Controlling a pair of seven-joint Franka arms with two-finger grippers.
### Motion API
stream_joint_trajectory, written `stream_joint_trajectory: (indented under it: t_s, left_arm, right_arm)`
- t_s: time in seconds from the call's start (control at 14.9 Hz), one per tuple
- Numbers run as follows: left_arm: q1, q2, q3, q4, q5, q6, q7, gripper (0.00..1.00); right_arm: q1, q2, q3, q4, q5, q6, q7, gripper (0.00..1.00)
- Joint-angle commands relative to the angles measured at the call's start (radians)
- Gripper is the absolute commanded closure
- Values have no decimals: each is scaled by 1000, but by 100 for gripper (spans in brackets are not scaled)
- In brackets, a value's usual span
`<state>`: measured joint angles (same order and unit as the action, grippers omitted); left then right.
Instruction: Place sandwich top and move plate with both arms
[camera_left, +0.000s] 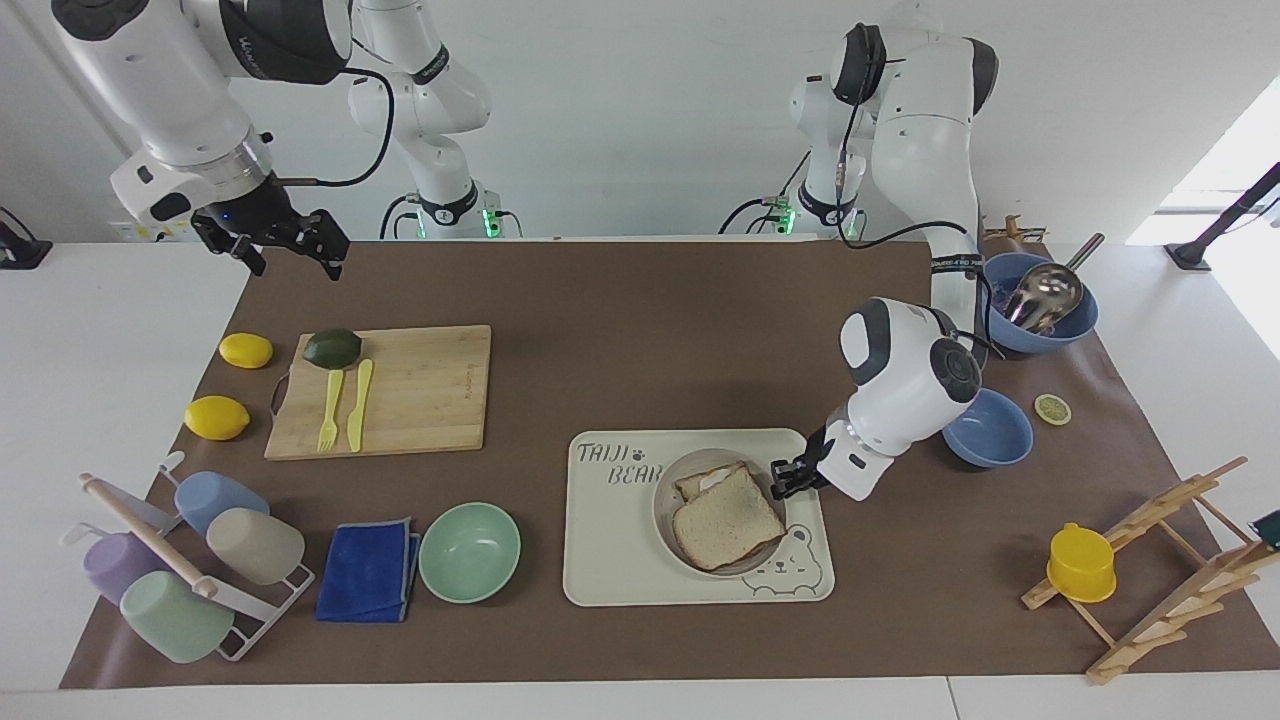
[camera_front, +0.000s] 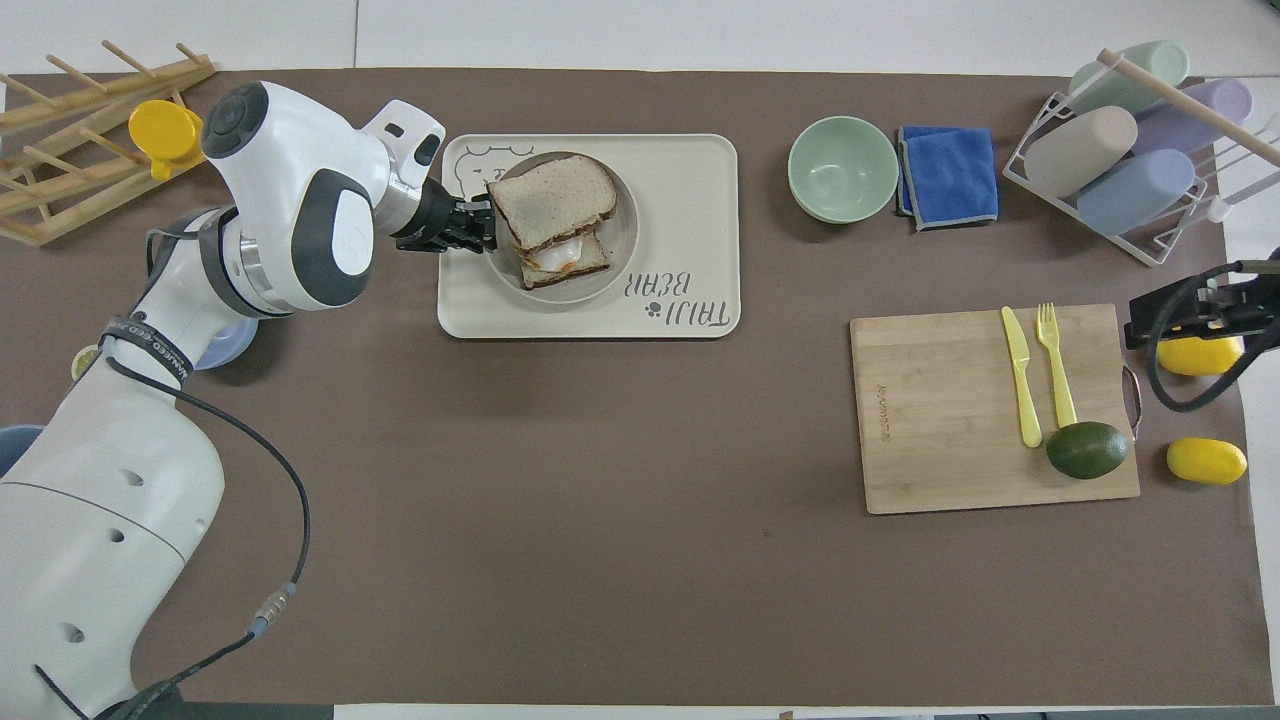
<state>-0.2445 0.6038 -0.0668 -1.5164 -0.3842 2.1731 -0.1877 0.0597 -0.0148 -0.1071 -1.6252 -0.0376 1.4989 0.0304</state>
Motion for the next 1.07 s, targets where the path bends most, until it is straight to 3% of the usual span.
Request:
stream_joint_trajectory:
  t_s: [0.0,0.2,0.54,0.74,1.0]
  left_arm:
    - [4,-32,7,-7,50,-57,-3,0]
    - [16,-42,13,73,120,-203,-6,0]
    - [22,-241,137,58,154,-307,-61,0]
    - [19,-346,147,56,316,-404,-55,0]
    - [25,-499,150,18,326,-591,-52,0]
  right_arm:
    - [-3,-22,-3,-24,33,3,13,0]
    - [-3,-22,-2,-25,33,3,13,0]
    - [-3,-22,-2,-25,33,3,13,0]
    - [-3,-22,-3,-24,33,3,13,0]
    - [-3,-22,-3,-24,33,3,13,0]
